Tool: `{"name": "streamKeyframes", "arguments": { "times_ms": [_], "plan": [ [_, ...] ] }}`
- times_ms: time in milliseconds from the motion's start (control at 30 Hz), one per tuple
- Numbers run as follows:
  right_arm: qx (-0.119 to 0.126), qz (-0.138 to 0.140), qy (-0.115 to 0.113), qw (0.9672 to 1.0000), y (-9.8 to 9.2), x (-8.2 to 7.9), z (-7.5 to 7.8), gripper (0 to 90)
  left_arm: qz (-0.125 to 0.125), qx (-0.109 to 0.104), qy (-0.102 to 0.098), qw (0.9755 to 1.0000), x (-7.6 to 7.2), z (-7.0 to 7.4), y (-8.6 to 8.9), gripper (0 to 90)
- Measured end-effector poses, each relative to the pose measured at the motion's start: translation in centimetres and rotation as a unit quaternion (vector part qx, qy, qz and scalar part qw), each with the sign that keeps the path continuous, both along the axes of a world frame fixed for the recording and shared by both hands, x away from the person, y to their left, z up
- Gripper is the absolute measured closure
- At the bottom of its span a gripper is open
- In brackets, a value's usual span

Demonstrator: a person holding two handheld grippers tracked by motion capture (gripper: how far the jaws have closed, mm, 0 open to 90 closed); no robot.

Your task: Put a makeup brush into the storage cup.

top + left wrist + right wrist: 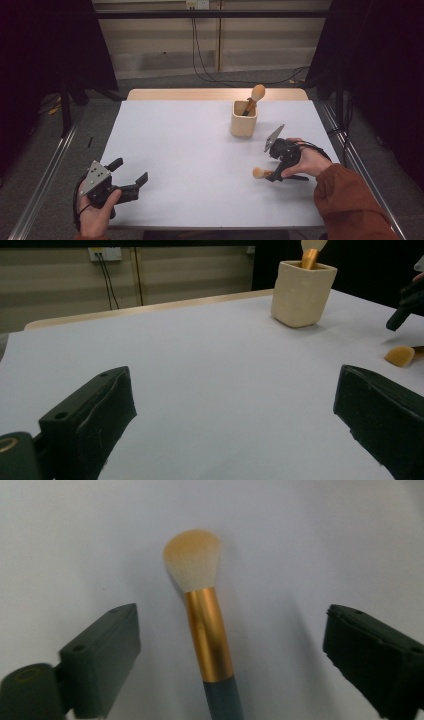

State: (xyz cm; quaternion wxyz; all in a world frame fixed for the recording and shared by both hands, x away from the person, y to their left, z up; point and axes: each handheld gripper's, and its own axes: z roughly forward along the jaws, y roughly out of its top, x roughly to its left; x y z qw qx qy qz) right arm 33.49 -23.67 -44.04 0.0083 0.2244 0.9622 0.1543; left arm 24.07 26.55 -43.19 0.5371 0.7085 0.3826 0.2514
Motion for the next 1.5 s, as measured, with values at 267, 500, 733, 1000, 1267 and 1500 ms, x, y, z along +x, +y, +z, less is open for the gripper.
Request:
{"name": "streamKeyframes", "arguments": {
  "times_ms": [267,500,733,1000,1267,1500],
  "plan": [
    [-0.024,0.03,-0.001,0.9993,0.5,-0.2,-0.9,27.6,-0.002,0.001,0.0,1.0,0.0,0.0,0.0,2.9],
    [-0.036,0.035,-0.003,0.9987,0.7,-0.5,-1.2,41.5,-0.001,0.002,0.0,1.0,0.0,0.0,0.0,2.9],
    [-0.039,0.035,0.007,0.9986,0.9,-0.5,-1.1,49.3,-0.001,0.002,0.001,1.0,0.0,0.0,0.0,2.8],
    [-0.053,0.04,0.013,0.9977,1.4,-0.4,-1.0,59.2,-0.005,0.007,0.003,1.0,0.0,-0.1,0.0,2.8],
    [-0.063,0.04,0.027,0.9968,1.6,-0.1,-0.8,72.0,-0.003,0.004,0.001,1.0,0.0,-0.1,0.0,2.8],
    [-0.061,0.039,0.027,0.997,1.6,-0.1,-0.8,74.7,-0.005,0.01,0.004,0.9999,0.0,-0.1,0.0,2.8]
  ]
}}
